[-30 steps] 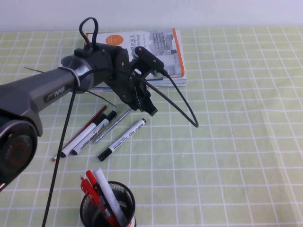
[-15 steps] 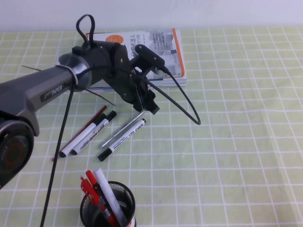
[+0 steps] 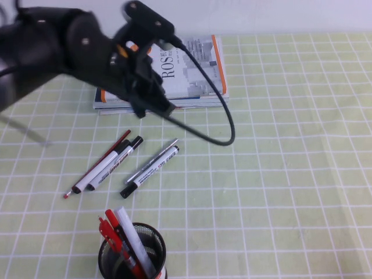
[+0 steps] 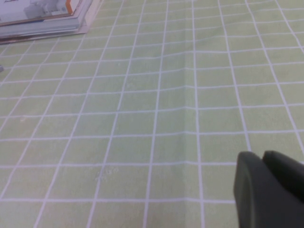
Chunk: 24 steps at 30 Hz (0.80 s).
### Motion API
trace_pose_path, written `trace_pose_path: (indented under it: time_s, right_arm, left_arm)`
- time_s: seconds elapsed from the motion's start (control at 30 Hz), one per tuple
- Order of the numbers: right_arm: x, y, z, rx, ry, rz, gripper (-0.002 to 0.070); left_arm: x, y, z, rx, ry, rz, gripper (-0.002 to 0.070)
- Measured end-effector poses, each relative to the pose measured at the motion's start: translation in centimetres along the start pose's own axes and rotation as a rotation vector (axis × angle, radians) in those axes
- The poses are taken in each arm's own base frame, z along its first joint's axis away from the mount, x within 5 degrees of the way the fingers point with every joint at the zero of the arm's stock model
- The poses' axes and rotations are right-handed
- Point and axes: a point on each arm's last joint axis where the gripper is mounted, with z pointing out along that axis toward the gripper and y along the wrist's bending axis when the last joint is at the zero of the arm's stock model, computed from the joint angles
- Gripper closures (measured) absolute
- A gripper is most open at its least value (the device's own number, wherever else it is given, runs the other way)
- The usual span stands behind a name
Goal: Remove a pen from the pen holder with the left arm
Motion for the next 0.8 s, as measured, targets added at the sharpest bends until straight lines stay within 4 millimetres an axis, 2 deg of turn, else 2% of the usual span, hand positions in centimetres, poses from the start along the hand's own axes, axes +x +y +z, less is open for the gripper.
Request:
trace_pose_path:
  time_s: [0.23,0.37,0.43,0.6,0.8]
  right_arm:
    - [0.0,0.0,0.0,0.0,0.0,0.0,0.0689]
    - [0.0,0.0,0.0,0.0,0.0,0.0,0.0688]
    - [0.0,0.0,0.0,0.0,0.0,0.0,0.0689]
    - [0.0,0.0,0.0,0.0,0.0,0.0,0.0688]
    - [0.0,0.0,0.0,0.0,0.0,0.0,0.0688]
  left_arm:
    - [3.8,-2.3,-7.9,-0.057,-0.129,-0.091,0.0674]
    - [6.3,-3.6,-11.1,-0.082,-0.193,-0.117,0.0675]
    - [7.6,-4.3,-12.3,-0.086,-0.212,-0.14,0.0675]
    - [11.3,-5.9,-13.2,-0.087,-0.223,-0.191,0.0675]
    - [15.2,-7.7,-15.1,-0.152,-0.404,-0.231,0.0675]
